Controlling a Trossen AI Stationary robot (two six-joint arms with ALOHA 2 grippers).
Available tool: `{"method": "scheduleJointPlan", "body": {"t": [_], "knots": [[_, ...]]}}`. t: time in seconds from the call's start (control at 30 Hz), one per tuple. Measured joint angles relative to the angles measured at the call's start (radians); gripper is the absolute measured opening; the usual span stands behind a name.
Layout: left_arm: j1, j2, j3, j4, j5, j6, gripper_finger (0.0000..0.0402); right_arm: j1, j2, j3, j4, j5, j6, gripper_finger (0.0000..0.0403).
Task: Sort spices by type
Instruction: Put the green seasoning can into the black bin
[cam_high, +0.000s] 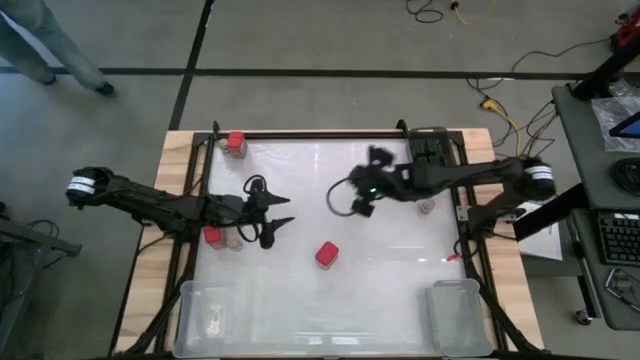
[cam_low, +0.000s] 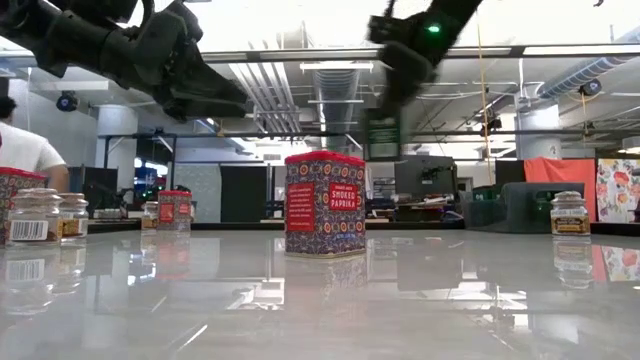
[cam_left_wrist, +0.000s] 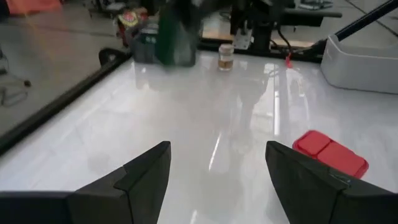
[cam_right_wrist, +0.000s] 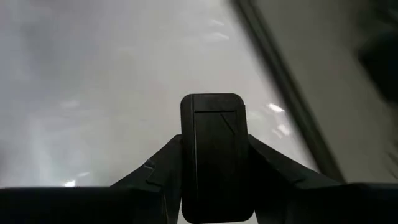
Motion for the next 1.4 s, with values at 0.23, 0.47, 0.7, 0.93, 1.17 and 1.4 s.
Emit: {"method": "scheduleJointPlan", "body": {"t": [0.23, 0.47, 0.7, 0.93, 1.17, 1.4], "knots": [[-0.001, 0.003, 0.000, -0.041, 0.047, -0.022, 0.0247, -0.110, -0.240, -0.047, -0.261, 0.136, 0.331, 0.0131], [0.000, 0.001, 0.003, -0.089, 0.113, -0.001, 0.0247, -0.284, -0.401, -0.127, -0.430, 0.226, 0.614, 0.0135], [0.000, 0.000, 0.071, -0.200, 0.133, 0.051, 0.0247, -0.457, -0.396, -0.211, -0.411, 0.228, 0.669, 0.0131], [0.000, 0.001, 0.101, -0.202, 0.131, 0.098, 0.0247, -0.635, -0.312, -0.219, -0.348, 0.280, 0.557, 0.0135], [0.000, 0.001, 0.093, -0.215, 0.130, 0.107, 0.0247, -0.722, -0.251, -0.233, -0.294, 0.318, 0.498, 0.0133], [0.000, 0.002, 0.098, -0.235, 0.124, 0.106, 0.0247, -0.710, -0.247, -0.257, -0.249, 0.331, 0.531, 0.0132]]}}
